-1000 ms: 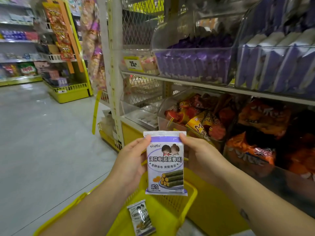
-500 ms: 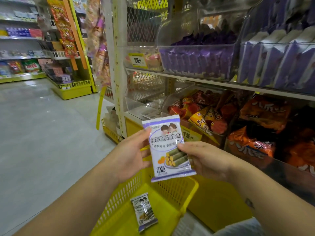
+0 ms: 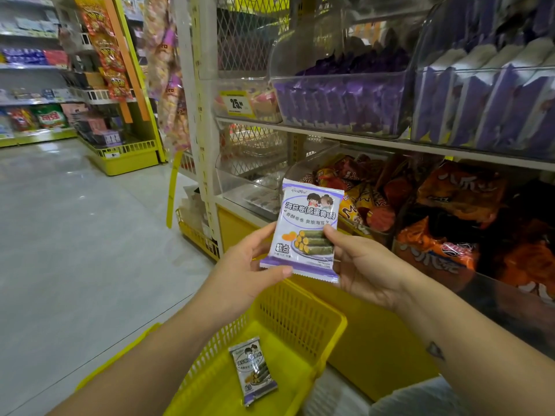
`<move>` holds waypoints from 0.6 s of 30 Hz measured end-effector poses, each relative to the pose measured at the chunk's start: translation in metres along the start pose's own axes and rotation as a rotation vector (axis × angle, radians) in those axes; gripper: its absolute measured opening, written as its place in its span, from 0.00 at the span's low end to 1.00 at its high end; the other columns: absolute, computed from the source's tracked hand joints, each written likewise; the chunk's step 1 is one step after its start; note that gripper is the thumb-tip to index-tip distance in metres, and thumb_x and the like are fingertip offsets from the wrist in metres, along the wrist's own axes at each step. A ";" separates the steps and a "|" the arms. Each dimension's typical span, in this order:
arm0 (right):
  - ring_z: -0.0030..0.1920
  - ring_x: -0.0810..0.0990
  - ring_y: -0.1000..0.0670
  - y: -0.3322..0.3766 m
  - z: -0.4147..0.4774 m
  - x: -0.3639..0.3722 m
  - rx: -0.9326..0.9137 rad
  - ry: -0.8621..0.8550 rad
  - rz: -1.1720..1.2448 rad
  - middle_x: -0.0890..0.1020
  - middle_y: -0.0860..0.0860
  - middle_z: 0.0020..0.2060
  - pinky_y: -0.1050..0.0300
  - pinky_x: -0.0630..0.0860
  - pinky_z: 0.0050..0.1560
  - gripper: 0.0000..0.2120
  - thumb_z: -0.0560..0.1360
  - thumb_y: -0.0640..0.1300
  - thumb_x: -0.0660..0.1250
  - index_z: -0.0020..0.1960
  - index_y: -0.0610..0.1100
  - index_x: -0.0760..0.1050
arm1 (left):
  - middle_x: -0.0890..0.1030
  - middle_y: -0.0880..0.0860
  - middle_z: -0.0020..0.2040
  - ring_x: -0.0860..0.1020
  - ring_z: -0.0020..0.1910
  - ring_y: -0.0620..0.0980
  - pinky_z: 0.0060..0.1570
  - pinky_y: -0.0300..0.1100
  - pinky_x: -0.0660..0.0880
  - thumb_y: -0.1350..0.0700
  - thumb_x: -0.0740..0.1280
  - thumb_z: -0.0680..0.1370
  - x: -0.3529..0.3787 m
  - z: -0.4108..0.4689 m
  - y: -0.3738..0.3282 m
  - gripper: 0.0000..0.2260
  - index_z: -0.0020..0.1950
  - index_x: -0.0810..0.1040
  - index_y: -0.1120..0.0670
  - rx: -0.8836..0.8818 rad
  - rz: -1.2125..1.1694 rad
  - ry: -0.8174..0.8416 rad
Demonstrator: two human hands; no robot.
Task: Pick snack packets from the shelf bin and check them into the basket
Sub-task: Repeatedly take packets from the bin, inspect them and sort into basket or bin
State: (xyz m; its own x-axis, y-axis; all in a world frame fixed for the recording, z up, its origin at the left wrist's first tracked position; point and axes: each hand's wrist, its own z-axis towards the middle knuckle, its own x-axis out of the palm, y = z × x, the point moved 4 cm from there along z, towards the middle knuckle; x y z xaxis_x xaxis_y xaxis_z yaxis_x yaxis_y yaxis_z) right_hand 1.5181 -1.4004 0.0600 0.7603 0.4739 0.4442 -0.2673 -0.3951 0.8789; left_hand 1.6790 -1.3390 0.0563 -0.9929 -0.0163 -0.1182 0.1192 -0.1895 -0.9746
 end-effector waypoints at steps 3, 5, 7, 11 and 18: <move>0.43 0.86 0.48 -0.002 -0.001 0.006 -0.043 0.007 -0.018 0.85 0.42 0.50 0.57 0.81 0.35 0.16 0.70 0.48 0.65 0.53 0.39 0.81 | 0.77 0.42 0.64 0.77 0.60 0.39 0.56 0.39 0.77 0.60 0.76 0.72 0.007 -0.004 -0.003 0.36 0.72 0.64 0.38 0.114 0.222 -0.119; 0.42 0.85 0.49 -0.004 -0.002 0.010 -0.068 0.008 -0.053 0.85 0.42 0.50 0.58 0.82 0.36 0.17 0.71 0.49 0.65 0.53 0.40 0.81 | 0.70 0.40 0.67 0.71 0.65 0.37 0.62 0.38 0.74 0.54 0.77 0.70 0.010 -0.006 -0.006 0.38 0.70 0.60 0.32 0.186 0.409 -0.186; 0.45 0.84 0.48 -0.007 -0.004 0.014 -0.086 0.006 -0.107 0.84 0.42 0.53 0.57 0.80 0.41 0.19 0.72 0.50 0.65 0.57 0.39 0.79 | 0.62 0.37 0.68 0.64 0.70 0.40 0.67 0.44 0.70 0.48 0.77 0.68 0.017 -0.008 -0.007 0.37 0.66 0.58 0.26 0.220 0.533 -0.173; 0.54 0.82 0.40 -0.009 -0.006 0.017 -0.106 -0.010 -0.207 0.82 0.40 0.56 0.47 0.79 0.53 0.23 0.74 0.48 0.67 0.65 0.36 0.72 | 0.55 0.29 0.66 0.58 0.72 0.39 0.70 0.46 0.67 0.38 0.76 0.63 0.025 -0.010 -0.002 0.36 0.59 0.55 0.17 0.105 0.461 -0.069; 0.52 0.83 0.52 -0.005 -0.004 0.020 -0.119 0.019 -0.268 0.85 0.49 0.51 0.48 0.79 0.54 0.29 0.69 0.60 0.65 0.62 0.41 0.72 | 0.78 0.34 0.56 0.78 0.55 0.36 0.50 0.33 0.75 0.52 0.73 0.67 0.030 -0.007 0.001 0.31 0.63 0.64 0.29 -0.042 -0.033 0.092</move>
State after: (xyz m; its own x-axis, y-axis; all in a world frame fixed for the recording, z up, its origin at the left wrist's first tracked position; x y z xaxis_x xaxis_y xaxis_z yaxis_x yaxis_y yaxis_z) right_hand 1.5326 -1.3856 0.0656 0.8023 0.5640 0.1956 -0.1268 -0.1592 0.9791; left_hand 1.6498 -1.3328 0.0508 -0.9917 0.0800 -0.1009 0.0883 -0.1471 -0.9852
